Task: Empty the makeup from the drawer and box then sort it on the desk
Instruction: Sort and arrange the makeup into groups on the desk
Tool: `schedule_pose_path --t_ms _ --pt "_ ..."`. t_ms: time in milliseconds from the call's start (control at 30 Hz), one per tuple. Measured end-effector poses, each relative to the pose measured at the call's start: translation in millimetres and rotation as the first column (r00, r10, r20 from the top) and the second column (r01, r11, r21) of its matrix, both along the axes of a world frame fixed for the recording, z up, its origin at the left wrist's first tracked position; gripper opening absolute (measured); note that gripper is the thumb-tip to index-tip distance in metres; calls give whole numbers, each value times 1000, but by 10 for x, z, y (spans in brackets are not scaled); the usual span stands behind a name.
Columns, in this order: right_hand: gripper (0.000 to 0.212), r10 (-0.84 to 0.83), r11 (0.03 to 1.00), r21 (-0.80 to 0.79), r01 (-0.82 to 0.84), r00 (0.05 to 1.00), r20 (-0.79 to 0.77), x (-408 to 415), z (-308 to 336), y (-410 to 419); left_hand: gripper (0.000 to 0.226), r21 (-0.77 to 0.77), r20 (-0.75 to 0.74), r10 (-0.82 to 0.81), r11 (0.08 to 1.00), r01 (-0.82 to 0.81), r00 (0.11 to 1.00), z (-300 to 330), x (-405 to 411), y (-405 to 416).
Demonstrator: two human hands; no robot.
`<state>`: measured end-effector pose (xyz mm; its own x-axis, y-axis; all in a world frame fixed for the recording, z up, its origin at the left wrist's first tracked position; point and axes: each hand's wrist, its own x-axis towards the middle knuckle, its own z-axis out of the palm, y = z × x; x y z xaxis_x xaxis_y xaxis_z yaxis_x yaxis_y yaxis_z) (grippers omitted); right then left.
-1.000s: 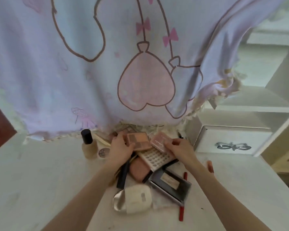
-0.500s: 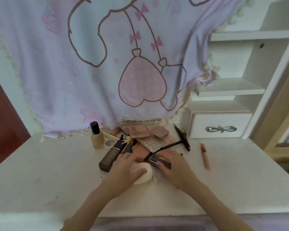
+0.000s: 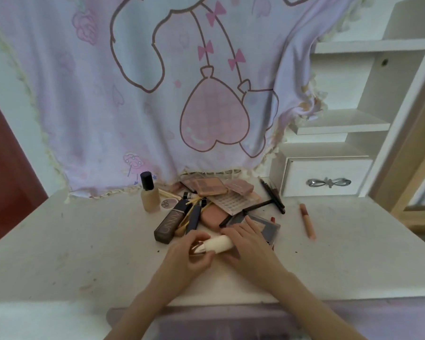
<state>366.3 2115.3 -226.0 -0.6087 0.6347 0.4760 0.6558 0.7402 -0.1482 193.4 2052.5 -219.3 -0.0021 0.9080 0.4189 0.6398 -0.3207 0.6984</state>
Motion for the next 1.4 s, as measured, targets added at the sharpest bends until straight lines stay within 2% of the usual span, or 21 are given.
schedule_pose_path --t_ms 100,167,233,333,433,533,667,800,833,1033,1133,1200,1233,1267,1300,1333,1367,1400 --pt "37 9 993 -118 -20 995 -101 -37 169 -30 25 -8 143 48 999 -47 989 125 -41 -6" --pt "32 -41 936 -348 -42 973 -227 -36 283 -53 19 -3 196 51 999 -51 979 267 -95 24" --pt "27 -100 798 -579 -167 911 -400 -57 417 -83 17 12 233 44 999 -48 972 442 -137 51" --pt "31 -180 443 -751 -490 772 -609 -63 619 -70 20 34 204 34 999 -41 978 681 -147 61" --pt "35 -102 139 -782 -608 776 -622 -54 768 -46 11 88 70 8 996 -14 997 860 -111 47" --pt "40 -56 -61 -752 -656 755 -654 -55 798 -31 10 161 -87 -35 986 48 996 937 -103 54" --pt "59 -35 -233 -700 -675 725 -688 -34 820 -35 24 236 -143 -72 966 104 987 941 -80 101" --pt "65 -96 -394 -556 -731 635 -766 -51 840 -91 32 212 -135 -180 956 206 974 947 -57 137" --pt "66 -121 -407 -545 -733 634 -763 -66 822 -98 34 200 -131 -191 956 214 973 942 -67 158" --pt "61 -119 -246 -615 -749 653 -748 -94 824 -88 35 243 -75 -72 966 88 995 1003 -24 262" --pt "50 -137 -200 -562 -803 591 -795 -79 899 -132 36 245 -63 -70 966 84 996 1100 8 295" --pt "37 -116 -102 -596 -796 605 -788 -73 941 -148 37 224 -30 -52 973 57 998 1150 43 312" --pt "29 -91 12 -653 -757 650 -755 -79 953 -144 38 165 -44 -6 986 13 999 1169 63 319" --pt "26 -57 195 -724 -662 730 -682 -90 952 -134 37 77 -181 75 995 -62 981 1169 79 328" --pt "27 -31 423 -758 -496 829 -559 -95 935 -114 34 4 -313 159 986 -166 936 1130 88 358" --pt "32 -27 637 -709 -301 911 -411 -95 885 -74 40 7 -426 227 969 -248 876 1073 80 393" --pt "36 -45 757 -631 -168 951 -307 -95 839 -39 51 -40 -500 220 960 -276 838 1034 66 410" --pt "40 -61 781 -610 -133 956 -286 -84 803 -16 52 -50 -515 194 966 -255 835 1022 60 422"
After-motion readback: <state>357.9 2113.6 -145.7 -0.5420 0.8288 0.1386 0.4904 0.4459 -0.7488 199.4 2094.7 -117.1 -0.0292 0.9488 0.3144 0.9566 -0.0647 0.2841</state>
